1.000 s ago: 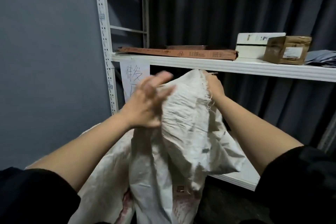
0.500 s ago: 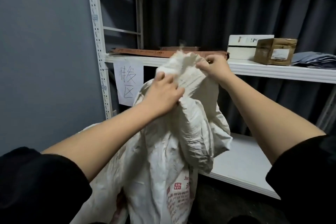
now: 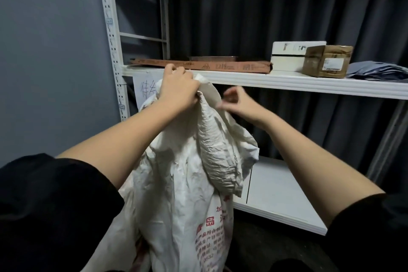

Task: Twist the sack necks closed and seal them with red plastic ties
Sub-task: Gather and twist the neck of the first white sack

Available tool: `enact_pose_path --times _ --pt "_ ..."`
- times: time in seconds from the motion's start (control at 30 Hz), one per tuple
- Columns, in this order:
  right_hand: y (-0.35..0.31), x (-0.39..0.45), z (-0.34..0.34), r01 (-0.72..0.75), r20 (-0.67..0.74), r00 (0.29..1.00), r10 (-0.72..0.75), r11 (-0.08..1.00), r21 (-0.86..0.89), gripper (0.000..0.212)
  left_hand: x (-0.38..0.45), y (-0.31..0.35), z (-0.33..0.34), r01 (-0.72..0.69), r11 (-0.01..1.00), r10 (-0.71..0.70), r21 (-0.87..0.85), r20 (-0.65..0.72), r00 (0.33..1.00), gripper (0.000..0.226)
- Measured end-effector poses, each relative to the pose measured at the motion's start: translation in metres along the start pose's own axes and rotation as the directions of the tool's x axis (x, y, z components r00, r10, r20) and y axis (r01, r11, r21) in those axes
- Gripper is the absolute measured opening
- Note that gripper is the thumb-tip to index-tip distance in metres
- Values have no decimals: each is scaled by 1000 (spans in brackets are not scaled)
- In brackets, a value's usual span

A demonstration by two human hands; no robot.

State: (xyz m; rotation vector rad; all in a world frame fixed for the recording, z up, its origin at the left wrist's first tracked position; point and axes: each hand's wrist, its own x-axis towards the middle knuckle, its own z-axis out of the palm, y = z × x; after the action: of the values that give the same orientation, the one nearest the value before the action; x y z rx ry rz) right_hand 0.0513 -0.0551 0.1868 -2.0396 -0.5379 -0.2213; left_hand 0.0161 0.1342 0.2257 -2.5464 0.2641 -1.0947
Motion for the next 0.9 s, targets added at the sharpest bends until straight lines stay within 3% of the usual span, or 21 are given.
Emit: enact_pose_path --times 0.07,0.1,0.2,0.3,0.33,0.4,0.57,0.67,0.8,0.9 --pt "29 -9 7 -62 86 993 79 980 -189 64 0 -8 2 21 999 -22 -37 -30 999 28" --pt "39 -12 8 -55 76 995 71 978 -200 64 0 -10 2 15 997 -18 -72 -42 999 25" --pt "52 -17 13 -49 77 995 63 983 -174 43 -1 -15 6 -9 992 -1 -124 -79 997 22" --pt "66 -14 21 -56 296 935 195 905 -422 44 -3 -19 14 -8 981 -17 -192 -128 992 21" --pt "71 -13 22 -79 291 928 235 884 -462 43 -3 -20 17 -11 980 -19 -200 -149 989 20" --pt "74 -12 22 -125 167 962 214 896 -426 22 -6 -24 21 -30 979 -9 -202 -189 982 18" --pt "64 -8 8 -104 -68 994 87 951 -290 23 -6 -32 22 30 981 -70 -191 -206 976 22" --pt "48 4 -13 -67 -304 952 22 988 -140 34 -5 -35 26 54 987 -83 -153 -190 978 31" --pt "-3 28 -44 -109 -542 838 -63 954 -279 28 1 -27 24 50 987 -78 -156 -181 980 40" --pt "-39 37 -49 -54 -555 792 -255 876 -478 30 10 -21 17 101 973 -134 -209 -150 980 42"
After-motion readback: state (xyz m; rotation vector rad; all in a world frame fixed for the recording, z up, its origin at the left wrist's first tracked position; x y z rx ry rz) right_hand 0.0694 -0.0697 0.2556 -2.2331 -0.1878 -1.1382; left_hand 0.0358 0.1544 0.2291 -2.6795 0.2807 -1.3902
